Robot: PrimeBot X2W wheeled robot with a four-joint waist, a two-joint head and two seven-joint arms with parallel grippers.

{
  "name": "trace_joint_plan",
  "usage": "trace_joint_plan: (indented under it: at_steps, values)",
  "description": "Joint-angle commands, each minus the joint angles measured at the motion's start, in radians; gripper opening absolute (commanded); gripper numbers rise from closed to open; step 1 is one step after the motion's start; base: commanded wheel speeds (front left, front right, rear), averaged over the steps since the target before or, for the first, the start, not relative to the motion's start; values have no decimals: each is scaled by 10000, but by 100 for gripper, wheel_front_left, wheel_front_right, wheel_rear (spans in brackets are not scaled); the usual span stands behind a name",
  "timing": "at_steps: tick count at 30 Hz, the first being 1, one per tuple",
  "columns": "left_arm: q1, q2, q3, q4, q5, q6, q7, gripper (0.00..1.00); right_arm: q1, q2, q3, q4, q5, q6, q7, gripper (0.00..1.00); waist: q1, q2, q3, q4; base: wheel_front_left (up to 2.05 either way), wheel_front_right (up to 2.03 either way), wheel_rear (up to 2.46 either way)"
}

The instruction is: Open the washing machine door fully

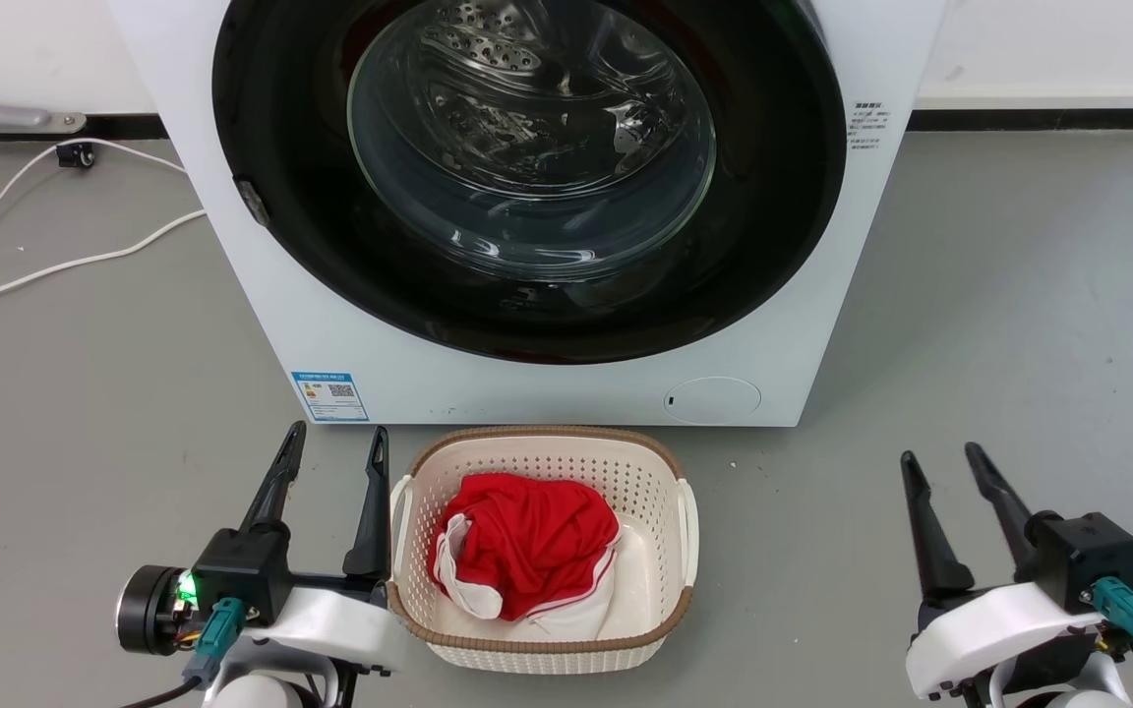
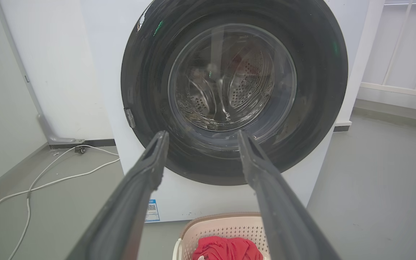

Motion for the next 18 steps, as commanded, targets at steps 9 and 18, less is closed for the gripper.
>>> trace_joint_plan:
  at_steps: [9,18]
  values:
    - [-117,-45,38,-7,19,-15,-26,100,-79,40,58,7,301,-7,-46,0,1,0,49,-11,0,0,0]
    - [-152,-67,85,-37,-42,-24,-26,100,-328,40,-184,161,4422,-5,-736,0,1,0,98,-8,0,0,0]
